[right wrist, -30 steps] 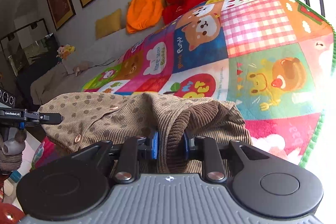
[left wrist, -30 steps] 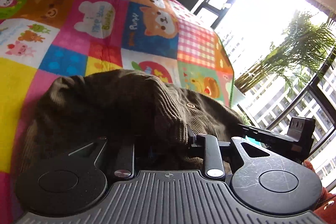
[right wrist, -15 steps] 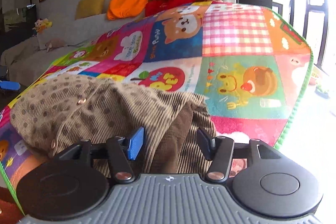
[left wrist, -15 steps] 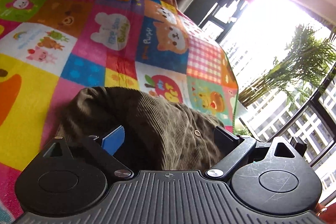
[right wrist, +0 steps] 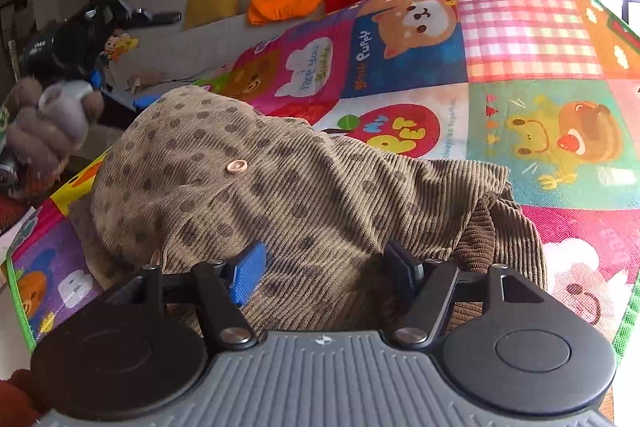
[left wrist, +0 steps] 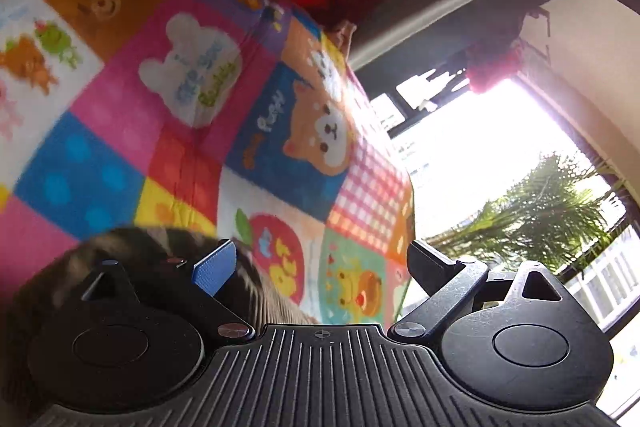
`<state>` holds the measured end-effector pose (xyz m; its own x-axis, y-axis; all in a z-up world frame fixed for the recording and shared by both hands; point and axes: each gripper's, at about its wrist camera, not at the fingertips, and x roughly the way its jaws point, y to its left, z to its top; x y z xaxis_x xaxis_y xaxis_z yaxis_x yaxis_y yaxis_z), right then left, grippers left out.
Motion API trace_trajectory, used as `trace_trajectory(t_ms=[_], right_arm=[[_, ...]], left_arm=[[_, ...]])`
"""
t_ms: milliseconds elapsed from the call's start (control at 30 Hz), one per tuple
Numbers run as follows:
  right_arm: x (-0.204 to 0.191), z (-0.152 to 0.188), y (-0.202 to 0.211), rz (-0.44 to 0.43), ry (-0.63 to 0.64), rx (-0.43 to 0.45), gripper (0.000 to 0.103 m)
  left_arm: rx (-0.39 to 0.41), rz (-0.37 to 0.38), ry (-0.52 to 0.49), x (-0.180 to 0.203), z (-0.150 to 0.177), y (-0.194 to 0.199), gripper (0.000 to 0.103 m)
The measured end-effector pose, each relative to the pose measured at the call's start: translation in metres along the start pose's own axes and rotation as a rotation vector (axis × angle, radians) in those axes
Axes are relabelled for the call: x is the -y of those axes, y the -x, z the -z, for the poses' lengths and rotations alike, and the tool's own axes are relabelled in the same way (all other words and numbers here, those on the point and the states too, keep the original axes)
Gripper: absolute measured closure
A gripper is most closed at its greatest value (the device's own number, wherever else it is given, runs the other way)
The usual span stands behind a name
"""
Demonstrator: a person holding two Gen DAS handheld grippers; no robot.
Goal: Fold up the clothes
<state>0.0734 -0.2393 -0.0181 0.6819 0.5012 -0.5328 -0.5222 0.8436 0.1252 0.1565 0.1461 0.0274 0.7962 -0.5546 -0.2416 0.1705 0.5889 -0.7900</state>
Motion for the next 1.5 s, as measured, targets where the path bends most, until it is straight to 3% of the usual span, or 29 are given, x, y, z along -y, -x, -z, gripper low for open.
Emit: trace_trajectory(t_ms=[167,300,400,467,533,633,667,733,833,933,1000,1100,1300,1500], right_arm=[[0.002,0.002,0.000,-0.020,-0.010,0.002,0.032],[-0.002,0.003,-0.004,-0.027,0.019,-0.001,0.020],[-0.003,0.003,-0.004,-0.026,0.025,-0.002,0.020],[0.000,0.002,-0.003,-0.033,0.007,-0.003,0.019],[0.004,-0.001,0.000,-0.046,-0.019,-0.011,0.019],[0.013,-0.012,0.012,-0.092,-0.059,-0.005,0.010],[0.017,-0.018,0.015,-0.082,-0.050,0.006,0.002],[0.023,-0.031,0.017,-0.037,-0.019,0.024,0.000],[0.038,-0.047,-0.003,0.065,0.012,-0.007,0.000],[0.055,-0.047,-0.038,0.193,0.047,-0.134,0.000],[0.064,-0.038,-0.050,0.176,0.033,-0.174,0.000],[0.074,-0.039,-0.047,0.141,-0.012,-0.162,0.000],[0.082,-0.069,-0.029,0.158,-0.012,-0.026,0.000],[0.087,-0.086,-0.062,0.256,0.102,-0.047,0.000]], left_arm=[[0.047,-0.107,-0.106,0.015,-0.013,0.029,0.007],[-0.058,0.023,-0.176,0.036,0.015,0.026,0.002],[-0.184,0.111,-0.163,0.039,0.048,-0.004,0.000],[-0.248,0.065,-0.162,0.034,0.069,-0.027,0.000],[-0.291,-0.043,-0.192,0.026,0.088,-0.046,0.000],[-0.294,-0.120,-0.231,0.015,0.101,-0.053,0.000],[-0.286,-0.130,-0.242,0.014,0.102,-0.051,0.000],[-0.276,-0.156,-0.246,0.012,0.100,-0.045,0.000],[-0.259,-0.207,-0.204,0.011,0.094,-0.024,0.000],[-0.251,-0.241,-0.148,0.014,0.091,0.006,0.000],[-0.270,-0.196,-0.061,0.016,0.096,0.033,0.000],[-0.336,-0.085,0.134,0.009,0.111,0.057,0.000],[-0.374,-0.165,0.185,0.003,0.138,0.058,0.000],[-0.351,-0.180,0.149,-0.001,0.133,0.034,0.001]])
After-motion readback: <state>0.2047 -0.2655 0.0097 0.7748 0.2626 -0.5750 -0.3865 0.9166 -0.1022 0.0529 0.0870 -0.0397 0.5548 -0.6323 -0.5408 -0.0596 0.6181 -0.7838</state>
